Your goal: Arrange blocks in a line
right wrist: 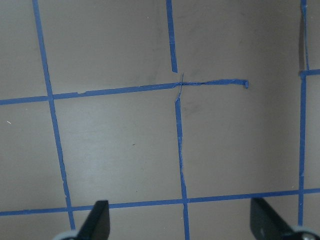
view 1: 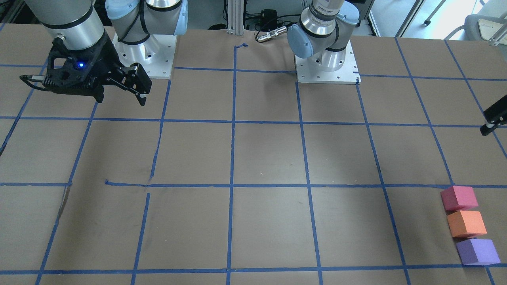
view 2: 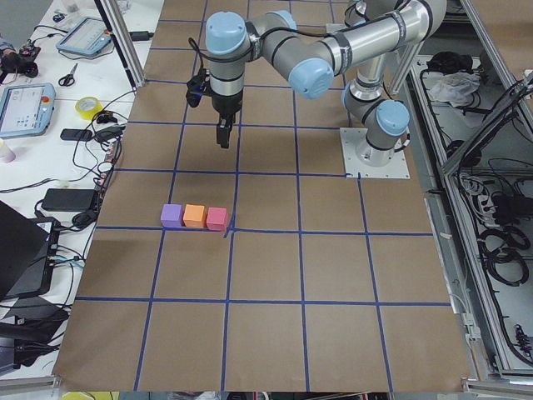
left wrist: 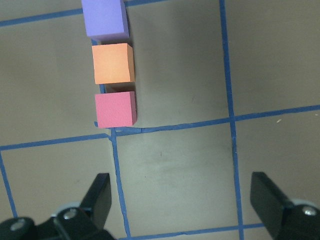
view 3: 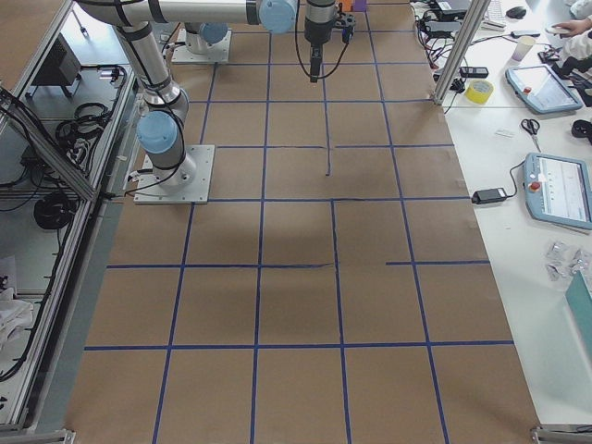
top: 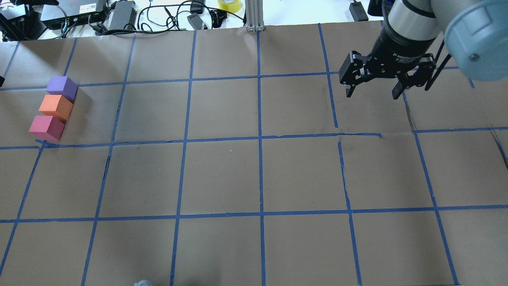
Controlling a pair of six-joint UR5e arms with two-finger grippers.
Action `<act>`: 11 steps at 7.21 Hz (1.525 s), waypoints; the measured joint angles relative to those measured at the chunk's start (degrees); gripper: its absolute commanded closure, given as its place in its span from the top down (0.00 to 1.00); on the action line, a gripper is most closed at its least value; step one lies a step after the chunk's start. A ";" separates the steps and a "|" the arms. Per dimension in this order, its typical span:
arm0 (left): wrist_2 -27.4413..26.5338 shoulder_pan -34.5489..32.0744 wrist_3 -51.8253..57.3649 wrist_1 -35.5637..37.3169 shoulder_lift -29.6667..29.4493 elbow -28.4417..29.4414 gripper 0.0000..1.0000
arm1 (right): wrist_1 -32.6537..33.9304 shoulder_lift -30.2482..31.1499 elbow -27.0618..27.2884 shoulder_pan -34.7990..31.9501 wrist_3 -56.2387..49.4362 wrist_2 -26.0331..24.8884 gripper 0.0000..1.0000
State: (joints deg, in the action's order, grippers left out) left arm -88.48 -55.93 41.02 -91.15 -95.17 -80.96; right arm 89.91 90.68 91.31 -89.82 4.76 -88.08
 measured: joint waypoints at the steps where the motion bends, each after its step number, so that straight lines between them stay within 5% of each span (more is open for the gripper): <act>1: 0.00 -0.11 -0.73 -1.45 2.06 -1.27 1.00 | -0.03 0.33 -0.04 0.00 0.13 0.24 1.00; 4: 0.14 -6.88 -13.84 -3.45 4.37 -1.38 1.00 | -0.06 0.81 -0.11 0.00 -0.03 0.28 1.00; 8: 0.14 -29.96 -48.48 -1.91 1.71 -0.76 1.00 | 0.17 0.82 -0.08 0.00 -0.44 0.00 1.00; 11: -1.43 -37.88 -49.39 -0.58 0.43 -0.41 1.00 | 0.37 0.82 -0.08 -0.02 -0.53 -0.18 1.00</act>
State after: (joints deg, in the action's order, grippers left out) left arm -89.91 -93.81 -8.37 -91.72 -94.74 -81.37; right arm 90.28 91.50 91.23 -89.84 4.23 -88.26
